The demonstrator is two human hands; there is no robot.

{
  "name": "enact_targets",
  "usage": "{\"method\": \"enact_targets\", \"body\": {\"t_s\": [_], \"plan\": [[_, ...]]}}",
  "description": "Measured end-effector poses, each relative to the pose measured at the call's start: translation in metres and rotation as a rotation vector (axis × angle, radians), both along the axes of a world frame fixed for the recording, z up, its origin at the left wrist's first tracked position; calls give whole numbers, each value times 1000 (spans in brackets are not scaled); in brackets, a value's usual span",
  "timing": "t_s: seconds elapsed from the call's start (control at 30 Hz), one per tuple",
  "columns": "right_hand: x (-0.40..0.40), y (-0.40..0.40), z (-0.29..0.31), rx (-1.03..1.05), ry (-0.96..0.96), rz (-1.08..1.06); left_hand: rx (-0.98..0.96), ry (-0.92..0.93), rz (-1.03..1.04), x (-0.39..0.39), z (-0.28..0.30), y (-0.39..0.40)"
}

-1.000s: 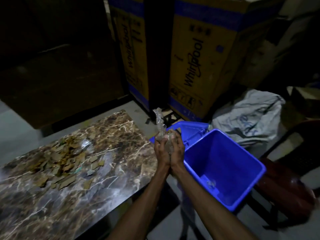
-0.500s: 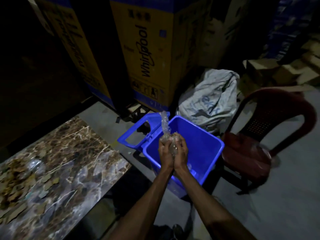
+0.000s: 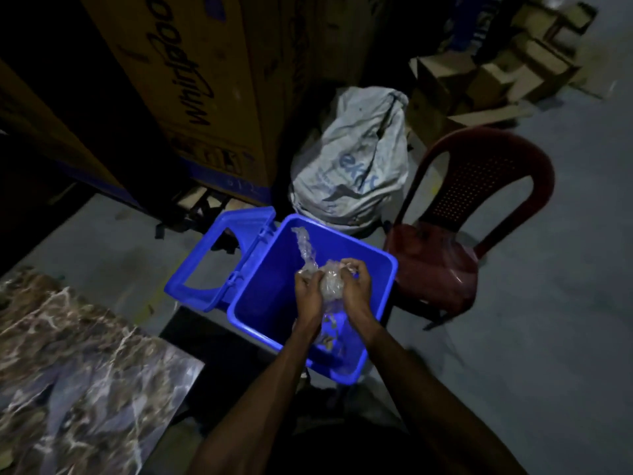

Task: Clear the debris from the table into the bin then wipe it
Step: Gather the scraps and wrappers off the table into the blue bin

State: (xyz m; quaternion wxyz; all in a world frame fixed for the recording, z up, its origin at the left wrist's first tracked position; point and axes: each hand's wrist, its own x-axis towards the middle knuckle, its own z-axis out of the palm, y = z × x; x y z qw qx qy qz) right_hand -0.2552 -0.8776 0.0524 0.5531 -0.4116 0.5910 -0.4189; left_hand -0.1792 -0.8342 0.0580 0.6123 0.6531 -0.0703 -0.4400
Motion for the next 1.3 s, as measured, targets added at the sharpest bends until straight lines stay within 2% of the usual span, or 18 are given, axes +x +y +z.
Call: {"method": "enact_targets", "body": {"t_s": [0.37, 0.53, 0.63, 0.8, 1.0, 1.13, 1.3], "plan": [[-18, -44, -70, 207, 134, 164, 251, 79, -78, 25, -69, -16], [-31, -54, -107, 363, 147, 336, 407, 78, 49, 14, -86, -17], [-42, -62, -104, 380, 151, 415, 446, 78, 130, 1, -82, -20], [-74, -80, -121, 358, 282, 563, 504, 52, 188, -23, -100, -20], [-88, -85, -111, 360, 287, 716, 429, 65, 274, -64, -100, -12], [-70, -74, -95, 362, 245, 803, 383, 18, 296, -56, -79, 1], [-35, -31, -61, 241, 182, 1016, 304, 17, 444, -44, -71, 46]]}}
